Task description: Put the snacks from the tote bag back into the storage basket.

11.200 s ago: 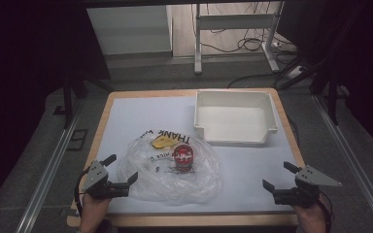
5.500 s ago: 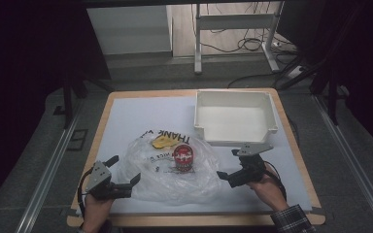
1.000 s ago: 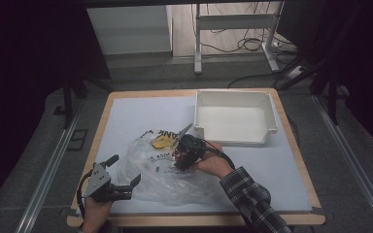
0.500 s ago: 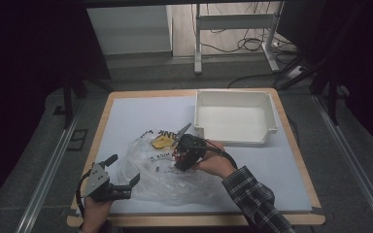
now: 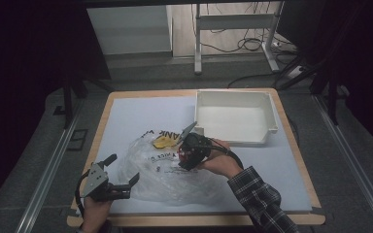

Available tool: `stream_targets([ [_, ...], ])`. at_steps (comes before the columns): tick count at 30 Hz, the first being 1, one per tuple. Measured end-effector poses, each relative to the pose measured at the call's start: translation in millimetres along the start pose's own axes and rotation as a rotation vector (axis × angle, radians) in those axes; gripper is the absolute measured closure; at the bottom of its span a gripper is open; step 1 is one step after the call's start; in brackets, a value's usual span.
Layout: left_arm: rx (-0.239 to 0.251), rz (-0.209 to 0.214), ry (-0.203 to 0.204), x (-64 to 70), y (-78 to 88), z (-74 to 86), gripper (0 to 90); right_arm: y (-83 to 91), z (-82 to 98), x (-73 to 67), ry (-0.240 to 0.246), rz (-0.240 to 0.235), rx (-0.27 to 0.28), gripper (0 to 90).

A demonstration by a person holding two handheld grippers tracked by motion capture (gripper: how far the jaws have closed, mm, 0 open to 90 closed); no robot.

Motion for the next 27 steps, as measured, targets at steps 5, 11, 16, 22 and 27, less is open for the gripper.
stream_targets([
  [5,0.004,-0.001,0.005,-0.1,-0.1,0.0,0.0,7.1,3.5,2.3,-0.008,0.002,0.015,25.9],
  [11,0.006,-0.001,0.005,0.0,0.0,-0.2,0.0,12.1,2.0,1.9,-0.016,-0.005,0.019,25.9],
  [16,0.006,-0.001,0.005,-0.1,-0.1,-0.1,0.0,16.2,0.3,0.5,-0.012,-0.011,0.018,25.9],
  [22,0.004,-0.001,0.002,0.3,-0.4,0.0,0.0,26.3,-0.8,1.2,-0.009,-0.002,0.012,25.9],
  [27,-0.002,-0.001,-0.003,0.4,-0.6,0.3,0.0,31.5,4.8,6.6,-0.020,0.013,0.011,25.9],
])
Point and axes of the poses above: each handheld gripper's, and its own axes: y roughly backward along the jaws, z roughly out of its underside, x roughly to its right, the point moved 3 cm from there along -y, roughly forward along the jaws, and after that the axes turned 3 degrees about y, right-handed, at the moved point
